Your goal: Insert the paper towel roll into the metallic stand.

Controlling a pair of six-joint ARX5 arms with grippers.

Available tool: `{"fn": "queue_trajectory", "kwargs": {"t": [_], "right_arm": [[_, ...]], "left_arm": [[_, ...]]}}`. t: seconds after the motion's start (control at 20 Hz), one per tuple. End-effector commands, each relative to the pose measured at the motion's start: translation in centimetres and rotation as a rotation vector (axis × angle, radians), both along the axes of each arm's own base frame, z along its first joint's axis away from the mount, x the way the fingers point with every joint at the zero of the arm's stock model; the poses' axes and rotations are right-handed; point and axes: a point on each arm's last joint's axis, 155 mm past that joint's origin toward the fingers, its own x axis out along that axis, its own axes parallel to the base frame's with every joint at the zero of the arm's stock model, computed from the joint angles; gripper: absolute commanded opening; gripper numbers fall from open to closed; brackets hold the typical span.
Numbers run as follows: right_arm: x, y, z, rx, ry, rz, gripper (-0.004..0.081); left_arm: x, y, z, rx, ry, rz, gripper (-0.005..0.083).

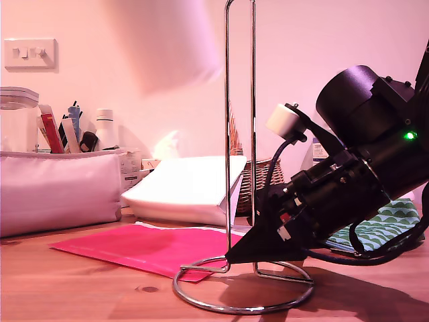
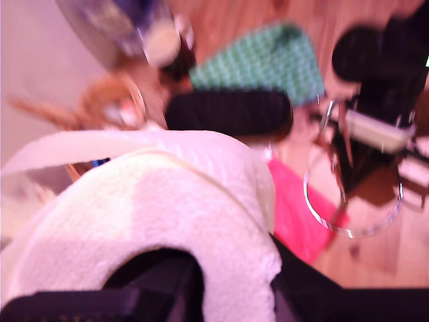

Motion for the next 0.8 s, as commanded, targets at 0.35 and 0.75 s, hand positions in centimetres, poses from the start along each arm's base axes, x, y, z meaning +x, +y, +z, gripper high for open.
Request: {"fn": "queue_trajectory", "kwargs": {"t": [0.35,0.75], "right_arm": [[-1.3,-0.4,-1.7,-0.041,0.051,0.008,-0.0013],[1.3,0.4,-0.4,-0.098,-0.018,0.039,-0.0013]], "left_arm": [[-2.9,-0.7,5.8,-0.146,-0.086,-0.027,-0.0024],[-5.9,-1.0,7.4,-0.232,-0.064,-0.092,-0.0024]]}}
